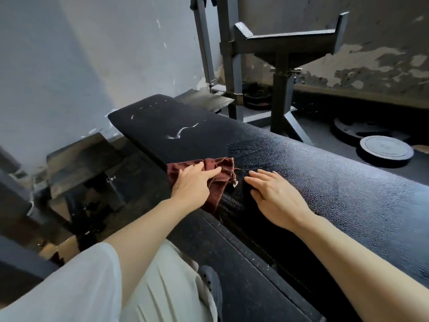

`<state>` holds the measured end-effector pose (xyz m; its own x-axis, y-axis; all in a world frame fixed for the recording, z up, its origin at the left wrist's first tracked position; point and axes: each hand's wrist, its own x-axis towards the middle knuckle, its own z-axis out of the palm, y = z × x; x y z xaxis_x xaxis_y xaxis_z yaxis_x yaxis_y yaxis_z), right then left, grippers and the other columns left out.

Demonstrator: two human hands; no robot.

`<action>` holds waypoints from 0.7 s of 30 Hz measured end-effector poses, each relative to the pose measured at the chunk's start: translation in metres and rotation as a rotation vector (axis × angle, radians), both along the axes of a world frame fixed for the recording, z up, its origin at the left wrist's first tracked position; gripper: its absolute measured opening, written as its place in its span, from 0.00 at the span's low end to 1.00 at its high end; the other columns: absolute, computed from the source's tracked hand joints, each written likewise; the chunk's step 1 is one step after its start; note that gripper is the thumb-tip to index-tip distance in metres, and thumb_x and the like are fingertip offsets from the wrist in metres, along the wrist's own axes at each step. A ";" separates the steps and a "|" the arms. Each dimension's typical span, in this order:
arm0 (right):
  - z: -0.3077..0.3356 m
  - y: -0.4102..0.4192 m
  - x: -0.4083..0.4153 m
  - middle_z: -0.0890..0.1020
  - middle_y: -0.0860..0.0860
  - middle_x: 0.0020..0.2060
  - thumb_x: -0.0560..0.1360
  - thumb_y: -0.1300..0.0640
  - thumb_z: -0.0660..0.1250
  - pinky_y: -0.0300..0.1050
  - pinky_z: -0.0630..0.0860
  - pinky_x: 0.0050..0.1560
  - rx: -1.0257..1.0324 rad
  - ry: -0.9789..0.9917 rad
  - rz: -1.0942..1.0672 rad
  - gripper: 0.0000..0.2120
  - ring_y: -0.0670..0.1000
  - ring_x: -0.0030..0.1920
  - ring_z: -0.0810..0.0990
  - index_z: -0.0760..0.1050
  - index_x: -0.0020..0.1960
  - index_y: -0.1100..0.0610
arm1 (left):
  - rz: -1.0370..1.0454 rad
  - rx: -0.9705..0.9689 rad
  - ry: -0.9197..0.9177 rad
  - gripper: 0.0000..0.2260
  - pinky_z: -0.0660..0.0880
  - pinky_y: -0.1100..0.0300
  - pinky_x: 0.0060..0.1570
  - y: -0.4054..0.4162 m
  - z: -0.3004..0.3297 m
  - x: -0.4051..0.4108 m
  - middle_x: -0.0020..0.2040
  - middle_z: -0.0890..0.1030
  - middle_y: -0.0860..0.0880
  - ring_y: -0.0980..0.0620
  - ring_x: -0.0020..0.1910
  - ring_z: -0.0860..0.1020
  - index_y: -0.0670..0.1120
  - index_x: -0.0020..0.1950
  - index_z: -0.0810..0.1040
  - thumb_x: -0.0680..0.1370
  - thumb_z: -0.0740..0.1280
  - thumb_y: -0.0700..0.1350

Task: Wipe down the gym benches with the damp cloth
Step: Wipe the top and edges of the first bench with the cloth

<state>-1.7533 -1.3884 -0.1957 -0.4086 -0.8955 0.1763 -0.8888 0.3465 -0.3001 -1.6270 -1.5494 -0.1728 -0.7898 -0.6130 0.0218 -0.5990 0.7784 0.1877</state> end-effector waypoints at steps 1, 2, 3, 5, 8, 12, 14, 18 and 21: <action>-0.003 -0.001 0.000 0.66 0.47 0.74 0.81 0.53 0.55 0.49 0.52 0.76 -0.015 0.017 0.002 0.20 0.49 0.75 0.60 0.68 0.73 0.51 | -0.064 -0.015 -0.004 0.22 0.49 0.47 0.76 0.000 -0.003 0.002 0.78 0.59 0.47 0.46 0.77 0.54 0.61 0.75 0.63 0.83 0.55 0.43; -0.006 -0.001 0.001 0.68 0.48 0.73 0.81 0.52 0.53 0.50 0.53 0.75 -0.033 0.031 -0.002 0.21 0.50 0.75 0.62 0.69 0.72 0.51 | -0.137 -0.026 -0.003 0.20 0.47 0.50 0.76 0.002 -0.007 0.007 0.78 0.58 0.48 0.47 0.77 0.54 0.61 0.75 0.62 0.83 0.55 0.49; -0.009 -0.001 0.002 0.70 0.48 0.72 0.79 0.52 0.52 0.51 0.55 0.74 -0.057 0.044 -0.012 0.22 0.51 0.74 0.65 0.70 0.71 0.51 | -0.211 -0.031 -0.011 0.20 0.45 0.52 0.76 0.003 -0.010 0.013 0.79 0.57 0.49 0.48 0.78 0.52 0.62 0.75 0.60 0.82 0.55 0.56; -0.013 -0.001 0.003 0.76 0.49 0.66 0.76 0.51 0.54 0.55 0.64 0.70 -0.097 0.071 -0.022 0.22 0.53 0.69 0.72 0.74 0.67 0.52 | -0.333 -0.040 -0.048 0.26 0.40 0.60 0.74 0.000 -0.014 0.022 0.79 0.54 0.53 0.51 0.78 0.50 0.65 0.75 0.55 0.77 0.49 0.67; -0.015 -0.003 0.002 0.82 0.50 0.58 0.74 0.51 0.54 0.56 0.73 0.62 -0.119 0.103 -0.045 0.22 0.53 0.60 0.80 0.80 0.60 0.53 | -0.401 -0.020 -0.109 0.23 0.35 0.64 0.70 -0.025 -0.013 0.016 0.79 0.49 0.57 0.54 0.78 0.45 0.70 0.72 0.47 0.77 0.46 0.65; -0.020 -0.004 0.002 0.82 0.49 0.59 0.74 0.50 0.51 0.55 0.73 0.63 -0.122 0.107 -0.052 0.23 0.52 0.62 0.79 0.81 0.59 0.53 | -0.258 0.005 -0.169 0.22 0.40 0.50 0.74 -0.046 -0.012 -0.021 0.80 0.46 0.54 0.51 0.78 0.44 0.66 0.75 0.47 0.83 0.51 0.54; -0.017 -0.003 0.002 0.78 0.48 0.64 0.75 0.50 0.49 0.53 0.66 0.69 -0.128 0.084 -0.037 0.25 0.51 0.67 0.74 0.76 0.65 0.53 | -0.171 -0.016 -0.171 0.23 0.41 0.47 0.74 -0.044 -0.012 -0.039 0.80 0.46 0.52 0.50 0.78 0.44 0.63 0.77 0.48 0.83 0.51 0.54; -0.009 0.003 0.000 0.68 0.46 0.72 0.80 0.55 0.57 0.41 0.51 0.74 -0.230 -0.102 -0.023 0.24 0.45 0.72 0.63 0.60 0.75 0.53 | -0.203 -0.022 -0.174 0.24 0.39 0.50 0.74 -0.030 -0.016 -0.037 0.80 0.44 0.51 0.52 0.78 0.42 0.62 0.78 0.46 0.83 0.50 0.58; 0.000 0.008 -0.006 0.71 0.50 0.69 0.78 0.62 0.62 0.32 0.56 0.67 -0.409 -0.421 -0.116 0.24 0.47 0.69 0.67 0.64 0.73 0.56 | -0.318 -0.044 -0.181 0.29 0.38 0.53 0.74 -0.007 -0.017 -0.024 0.80 0.43 0.52 0.53 0.78 0.41 0.62 0.77 0.44 0.78 0.46 0.68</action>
<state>-1.7594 -1.3805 -0.1954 -0.6089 -0.7346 0.2993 -0.6280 0.2158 -0.7477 -1.6513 -1.5560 -0.1896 -0.9342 -0.3379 -0.1148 -0.3463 0.9360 0.0636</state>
